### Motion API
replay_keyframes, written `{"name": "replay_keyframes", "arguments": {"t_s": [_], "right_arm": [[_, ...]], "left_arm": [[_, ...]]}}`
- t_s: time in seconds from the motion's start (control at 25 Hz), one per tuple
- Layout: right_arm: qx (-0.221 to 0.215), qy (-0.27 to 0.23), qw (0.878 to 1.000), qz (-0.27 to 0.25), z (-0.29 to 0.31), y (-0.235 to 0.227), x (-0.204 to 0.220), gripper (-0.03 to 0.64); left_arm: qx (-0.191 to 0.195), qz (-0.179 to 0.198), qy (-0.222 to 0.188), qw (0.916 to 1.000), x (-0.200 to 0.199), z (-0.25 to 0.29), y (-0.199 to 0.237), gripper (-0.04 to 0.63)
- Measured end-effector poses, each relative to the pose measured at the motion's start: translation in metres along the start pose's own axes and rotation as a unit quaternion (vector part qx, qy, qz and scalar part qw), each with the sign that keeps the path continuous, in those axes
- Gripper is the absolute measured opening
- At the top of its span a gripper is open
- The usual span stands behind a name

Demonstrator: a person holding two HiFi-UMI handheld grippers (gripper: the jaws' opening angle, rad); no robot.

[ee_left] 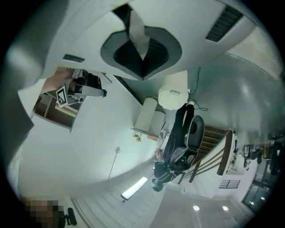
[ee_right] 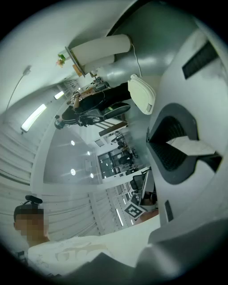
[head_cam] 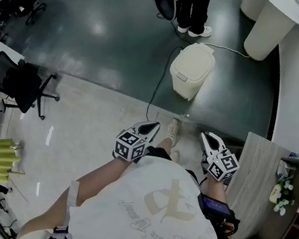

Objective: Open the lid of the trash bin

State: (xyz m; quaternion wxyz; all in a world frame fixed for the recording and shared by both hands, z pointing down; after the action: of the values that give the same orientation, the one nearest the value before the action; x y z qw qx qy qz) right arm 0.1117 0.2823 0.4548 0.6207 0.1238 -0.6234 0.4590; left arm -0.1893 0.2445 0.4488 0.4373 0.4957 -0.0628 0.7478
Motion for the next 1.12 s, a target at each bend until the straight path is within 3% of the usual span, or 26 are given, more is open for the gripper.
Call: {"name": "replay_keyframes", "arguments": {"t_s": [0.64, 1.12], "right_arm": [[-0.035, 0.025, 0.999, -0.027, 0.012, 0.030, 0.011, 0.005], [-0.039, 0.029, 0.999, -0.023, 0.021, 0.026, 0.005, 0.005]], "left_arm": [[-0.013, -0.005, -0.011, 0.9998, 0.014, -0.025, -0.002, 0.006], [-0.039, -0.020, -0.028, 0.9986, 0.015, -0.041, 0.003, 0.006]]}}
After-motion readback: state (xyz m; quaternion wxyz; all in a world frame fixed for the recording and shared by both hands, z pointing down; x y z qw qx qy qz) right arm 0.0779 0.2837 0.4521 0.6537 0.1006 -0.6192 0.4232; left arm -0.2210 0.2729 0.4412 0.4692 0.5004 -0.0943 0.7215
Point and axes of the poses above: the fingertips, and each gripper's own axes: z forward along the fingers, y to its left, x out of its underside, the point moved 10 cm from there along -z, backward along the fingers
